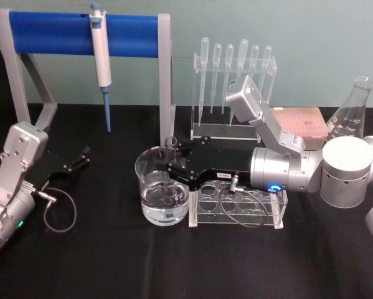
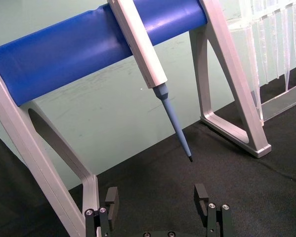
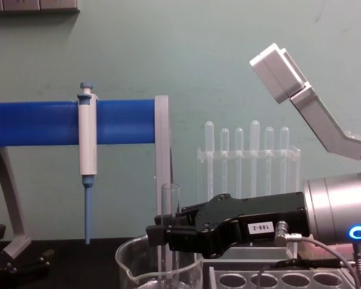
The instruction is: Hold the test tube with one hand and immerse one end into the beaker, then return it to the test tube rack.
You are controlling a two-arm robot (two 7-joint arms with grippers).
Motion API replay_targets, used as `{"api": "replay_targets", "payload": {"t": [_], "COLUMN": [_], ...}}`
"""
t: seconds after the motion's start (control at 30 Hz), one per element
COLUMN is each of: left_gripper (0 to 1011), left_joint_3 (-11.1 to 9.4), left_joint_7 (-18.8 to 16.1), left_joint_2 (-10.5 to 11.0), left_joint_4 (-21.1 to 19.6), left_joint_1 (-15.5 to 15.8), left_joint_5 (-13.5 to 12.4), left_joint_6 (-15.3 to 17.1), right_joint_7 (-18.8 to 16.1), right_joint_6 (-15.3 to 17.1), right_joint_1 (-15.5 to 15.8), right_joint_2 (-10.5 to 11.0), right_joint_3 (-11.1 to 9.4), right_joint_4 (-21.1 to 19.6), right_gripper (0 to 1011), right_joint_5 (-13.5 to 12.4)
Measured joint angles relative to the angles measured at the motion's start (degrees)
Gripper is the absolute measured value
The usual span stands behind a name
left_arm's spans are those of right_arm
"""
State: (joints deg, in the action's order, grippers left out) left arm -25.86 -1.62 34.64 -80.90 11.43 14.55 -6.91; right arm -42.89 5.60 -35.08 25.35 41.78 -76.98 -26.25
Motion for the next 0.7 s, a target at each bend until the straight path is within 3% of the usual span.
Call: {"api": "replay_targets", "payload": {"t": [0.37,0.7], "left_gripper": [1000,1000], "left_joint_3": [0.00,0.00], "left_joint_7": [0.00,0.00], "left_joint_2": [0.00,0.00], "left_joint_4": [0.00,0.00], "left_joint_1": [0.00,0.00], "left_joint_5": [0.00,0.00], "left_joint_6": [0.00,0.00], "right_joint_7": [0.90,0.45], "right_joint_6": [0.61,2.53], "right_joint_1": [-0.51,-0.66], "right_joint_2": [0.57,3.97], "right_joint_3": [-1.09,-4.31], "right_joint_4": [-3.06,-9.95], "right_gripper": [225,225], "right_joint_5": [0.28,-4.26]}}
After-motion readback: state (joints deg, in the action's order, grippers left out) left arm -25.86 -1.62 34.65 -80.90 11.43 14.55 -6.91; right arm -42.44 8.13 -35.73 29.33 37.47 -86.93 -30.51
